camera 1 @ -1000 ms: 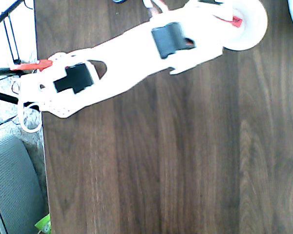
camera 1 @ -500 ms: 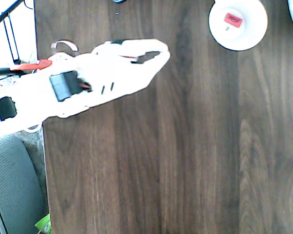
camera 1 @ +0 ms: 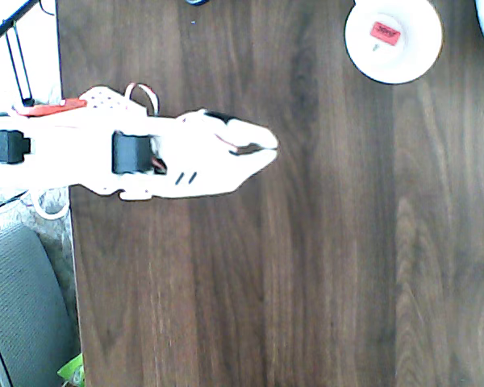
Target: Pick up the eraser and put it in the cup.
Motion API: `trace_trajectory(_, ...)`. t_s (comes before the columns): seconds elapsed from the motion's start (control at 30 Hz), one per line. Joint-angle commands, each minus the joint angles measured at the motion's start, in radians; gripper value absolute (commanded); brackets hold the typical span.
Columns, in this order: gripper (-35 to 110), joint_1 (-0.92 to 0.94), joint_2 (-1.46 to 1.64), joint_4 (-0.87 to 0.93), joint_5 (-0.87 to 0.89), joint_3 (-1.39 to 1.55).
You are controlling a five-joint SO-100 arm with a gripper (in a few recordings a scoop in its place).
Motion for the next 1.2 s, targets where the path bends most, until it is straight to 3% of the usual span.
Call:
trace_trajectory(0.0, 0, 0.055, 0.052, 0.035, -0.028, 0.078)
trace_trajectory(0.3, 0, -0.104, 0.051, 0.063, -0.018, 0.152)
trace_trajectory(1.17, 5, -0.107, 0.051, 0.061, -0.023, 0.152)
